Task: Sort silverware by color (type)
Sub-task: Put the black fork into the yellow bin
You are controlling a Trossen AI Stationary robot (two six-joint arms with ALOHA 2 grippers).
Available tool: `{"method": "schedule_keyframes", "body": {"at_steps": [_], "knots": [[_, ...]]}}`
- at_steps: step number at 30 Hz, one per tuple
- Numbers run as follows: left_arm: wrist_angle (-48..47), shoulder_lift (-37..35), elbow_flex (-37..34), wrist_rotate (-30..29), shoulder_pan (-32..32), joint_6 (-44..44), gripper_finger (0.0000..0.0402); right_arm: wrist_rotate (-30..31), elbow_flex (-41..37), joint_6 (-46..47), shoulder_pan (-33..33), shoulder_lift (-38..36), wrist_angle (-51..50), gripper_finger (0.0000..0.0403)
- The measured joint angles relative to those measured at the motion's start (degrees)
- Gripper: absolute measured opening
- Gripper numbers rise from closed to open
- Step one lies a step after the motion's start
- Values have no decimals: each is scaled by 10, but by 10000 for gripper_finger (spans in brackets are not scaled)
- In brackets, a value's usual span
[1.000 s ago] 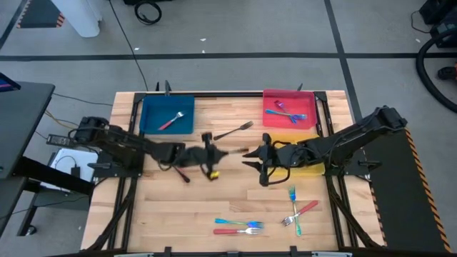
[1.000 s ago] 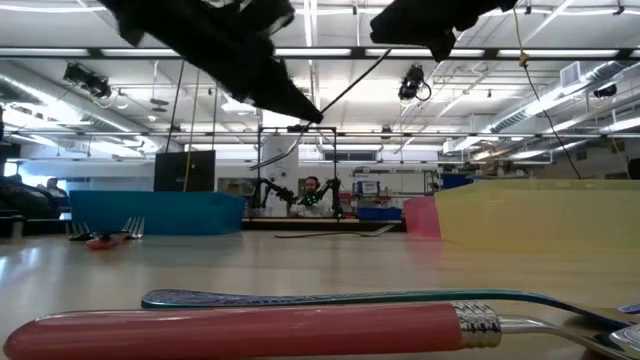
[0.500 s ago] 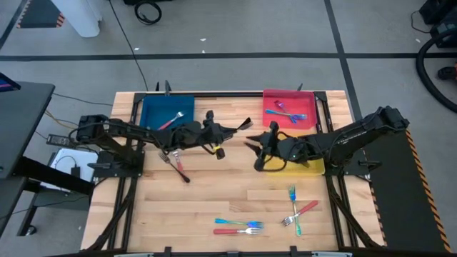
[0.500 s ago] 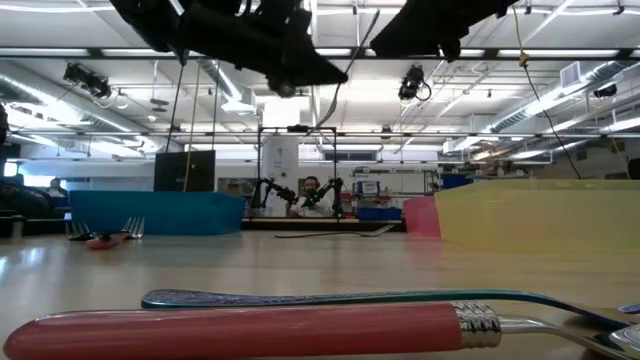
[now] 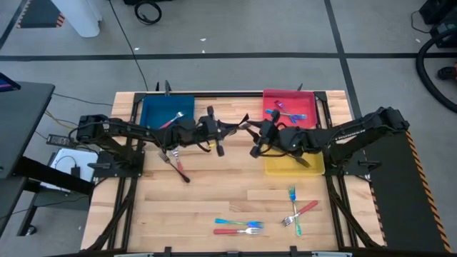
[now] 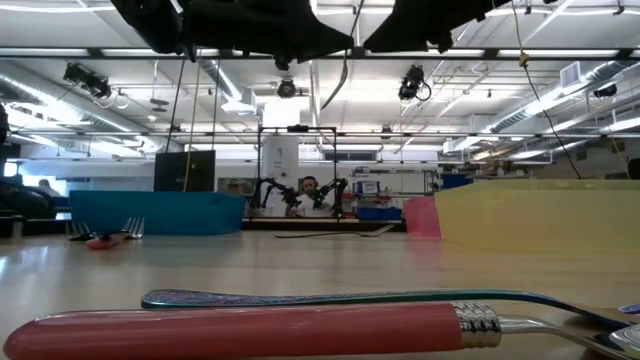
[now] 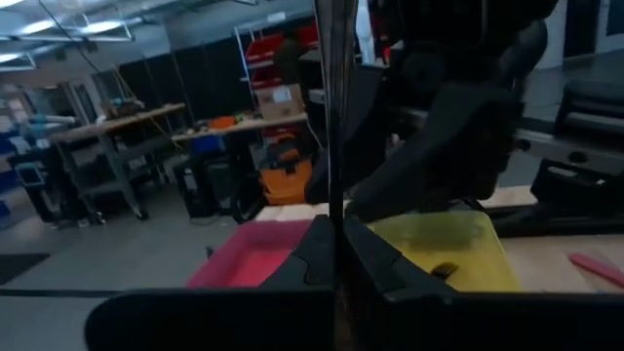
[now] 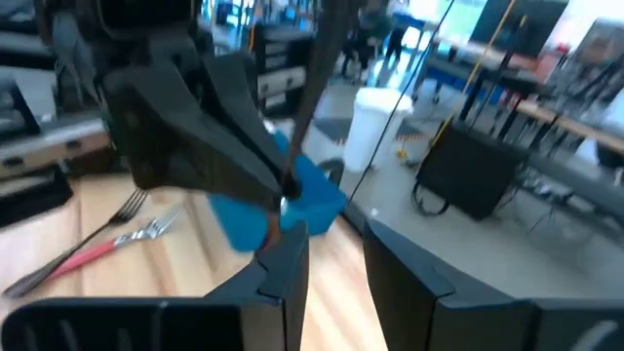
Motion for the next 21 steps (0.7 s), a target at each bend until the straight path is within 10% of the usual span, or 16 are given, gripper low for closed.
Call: {"method": "schedule_keyframes", "body": {"at_steps": [21], "knots": [[8, 4, 0, -1, 40, -9, 6, -142, 0, -48, -78, 0, 138, 109]]}}
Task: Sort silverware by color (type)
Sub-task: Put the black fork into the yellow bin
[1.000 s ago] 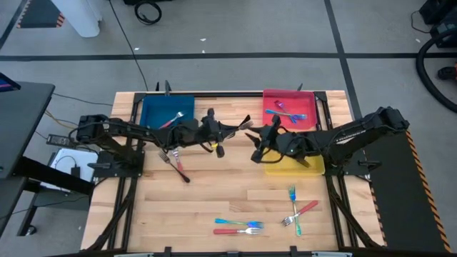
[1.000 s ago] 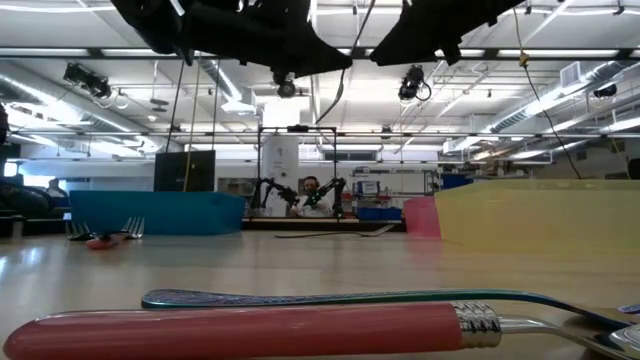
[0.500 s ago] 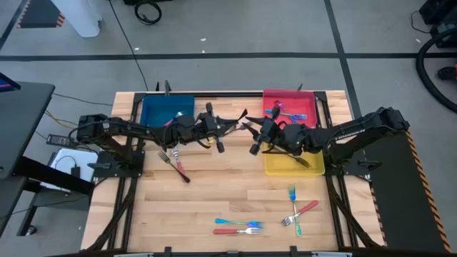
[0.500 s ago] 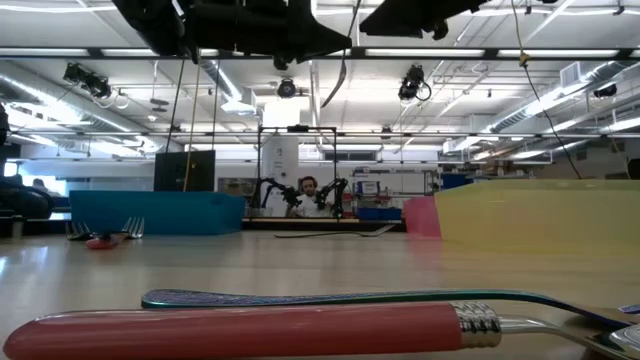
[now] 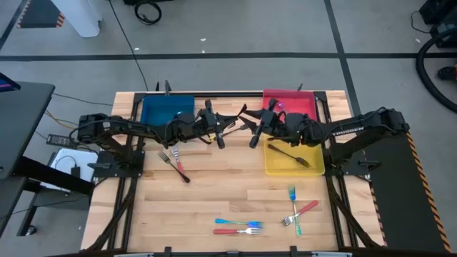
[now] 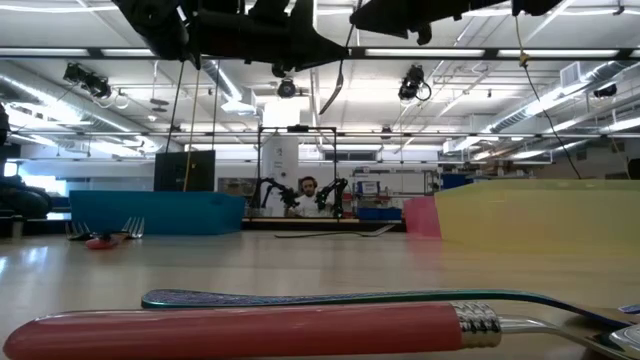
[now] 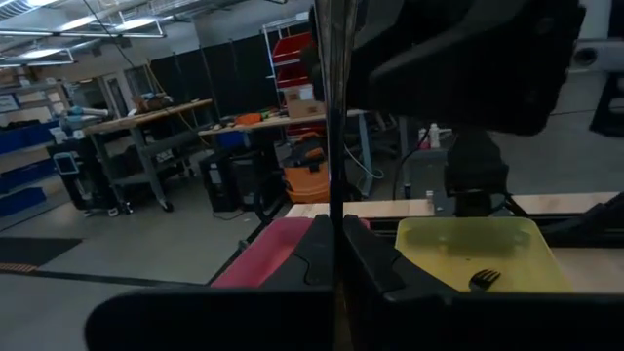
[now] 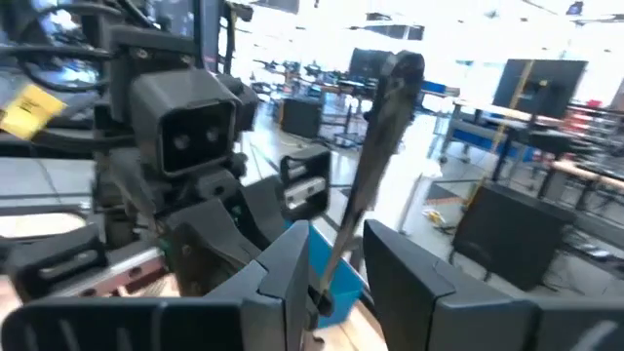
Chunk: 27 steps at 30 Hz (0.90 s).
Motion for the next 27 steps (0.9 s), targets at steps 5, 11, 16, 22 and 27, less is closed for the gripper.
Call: {"method": "schedule_keyframes", "body": {"at_steps": [5, 11, 16, 22, 27], "knots": [[-6, 0, 0, -1, 2, 2, 6, -19, 0, 14, -16, 0, 7, 109], [-9, 0, 0, -1, 2, 3, 6, -54, 0, 17, -42, 8, 31, 107], [-14, 0, 0, -2, 3, 4, 6, -79, 0, 23, -57, 8, 23, 72], [-17, 0, 0, -3, 3, 6, 6, -111, 0, 18, -67, 8, 14, 12], [-26, 0, 0, -1, 3, 6, 6, -119, 0, 1, -67, 8, 3, 13]]}}
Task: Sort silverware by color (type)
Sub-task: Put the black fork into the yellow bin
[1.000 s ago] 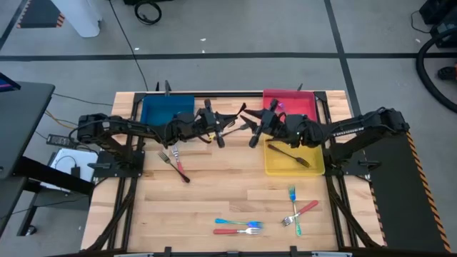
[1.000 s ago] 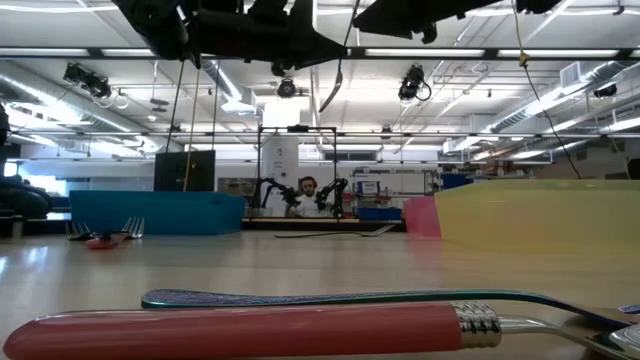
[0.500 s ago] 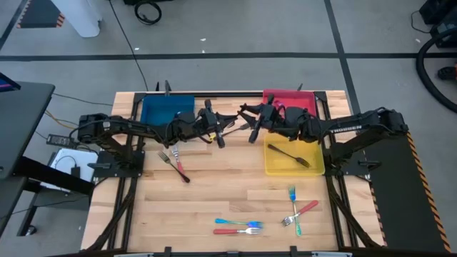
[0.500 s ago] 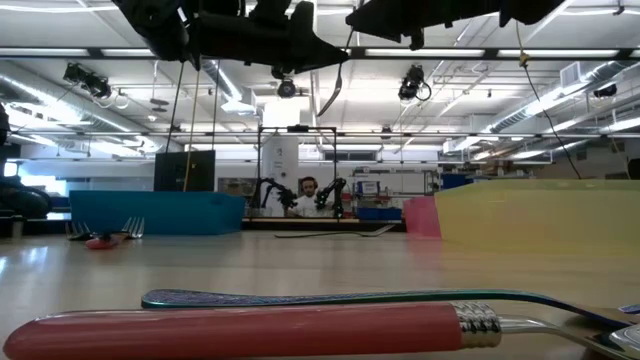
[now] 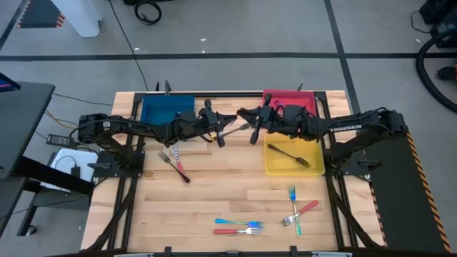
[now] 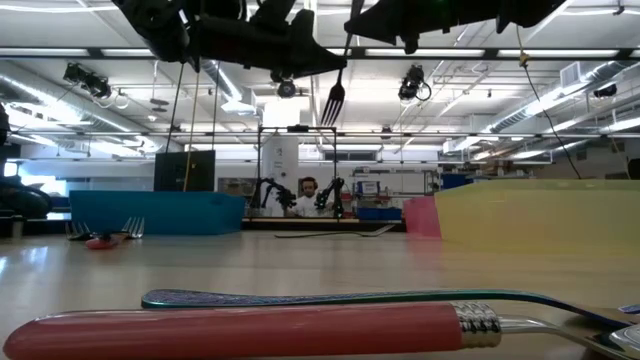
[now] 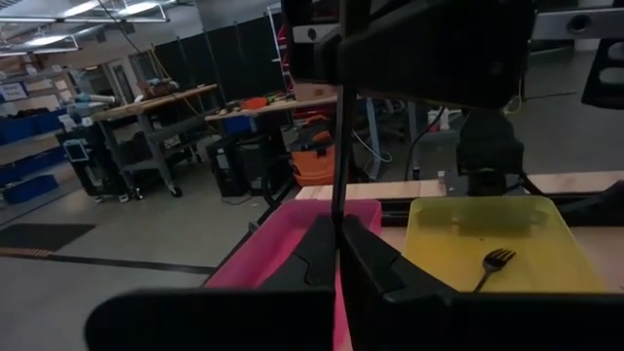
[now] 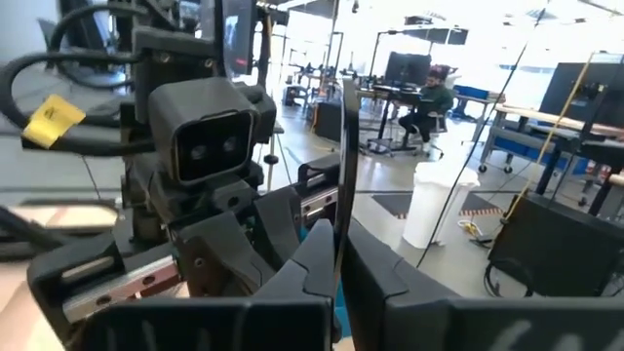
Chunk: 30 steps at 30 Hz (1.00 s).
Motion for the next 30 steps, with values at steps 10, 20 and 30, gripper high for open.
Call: {"method": "schedule_keyframes", "body": {"at_steps": [10, 20, 30], "knots": [[-9, 0, 0, 1, 0, 17, 6, -2, 0, -9, -1, 0, -17, 9], [-9, 0, 0, 3, -1, 8, 35, 12, 0, -16, 5, -1, -40, 9], [-17, 0, 0, -24, -1, 57, 81, 160, 0, -38, 7, -97, -248, 9]]}}
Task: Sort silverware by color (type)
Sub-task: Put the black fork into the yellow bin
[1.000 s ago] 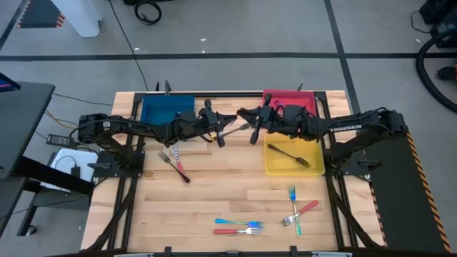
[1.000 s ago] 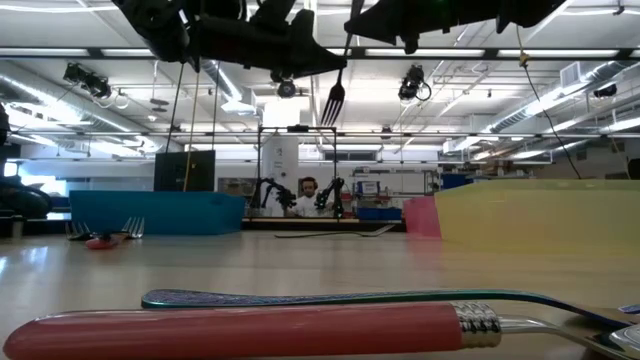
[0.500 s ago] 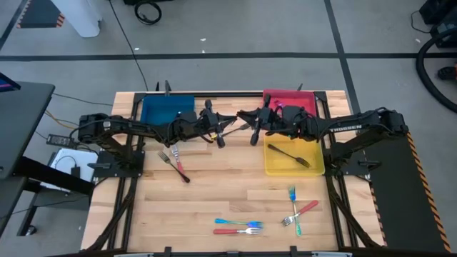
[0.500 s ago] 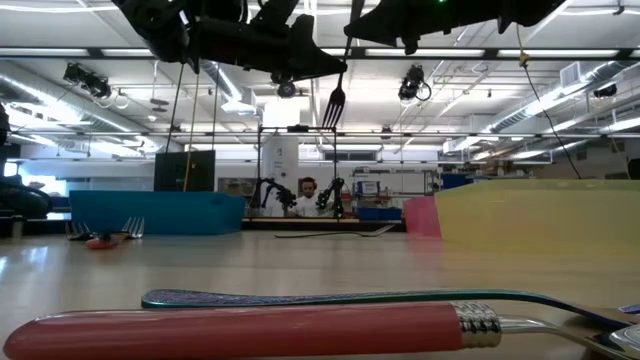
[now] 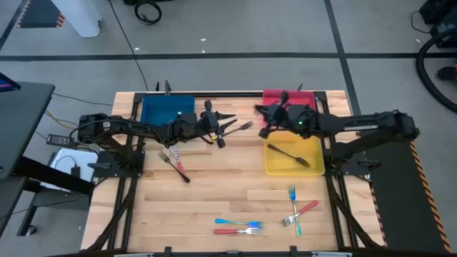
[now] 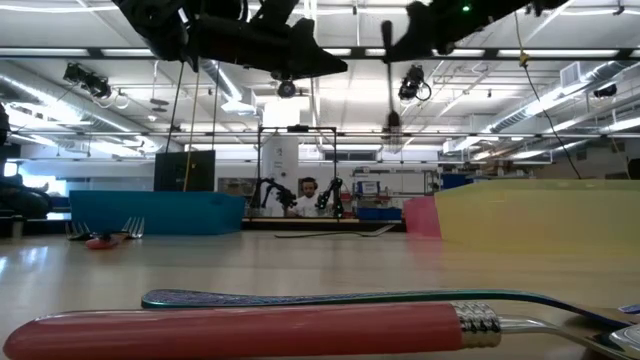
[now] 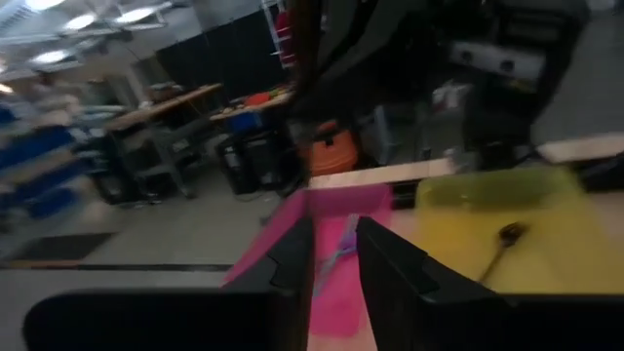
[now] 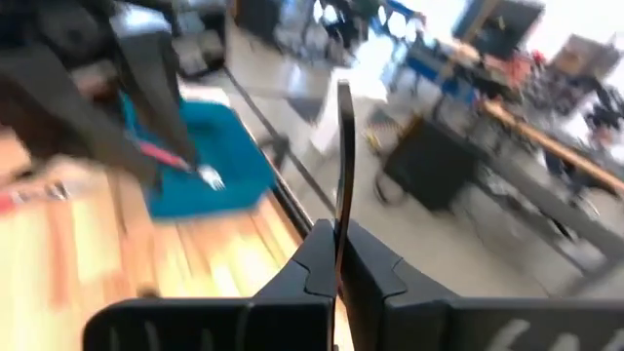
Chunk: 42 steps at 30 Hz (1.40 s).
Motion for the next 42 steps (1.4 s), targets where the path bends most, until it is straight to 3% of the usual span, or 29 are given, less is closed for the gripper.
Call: {"method": "schedule_keyframes", "body": {"at_steps": [6, 10, 17, 27, 36, 42], "knots": [[-18, -1, 0, -174, 0, 107, 89, 24, 0, 65, 0, -97, -221, 11], [-18, -2, 0, -252, 4, 147, 89, -11, 0, 154, 0, -145, -373, 12], [-19, -2, 0, -261, 32, 167, 89, -102, 0, 293, -1, -157, -576, 14], [-19, -2, 0, -262, 82, 137, 89, -241, 0, 317, -29, -95, -641, 14], [-34, -2, 0, -261, 88, 136, 89, -250, 0, 349, -44, -4, -675, 17], [-49, -2, 0, -261, 88, 137, 89, -250, 0, 360, -42, 46, -671, 40]]}}
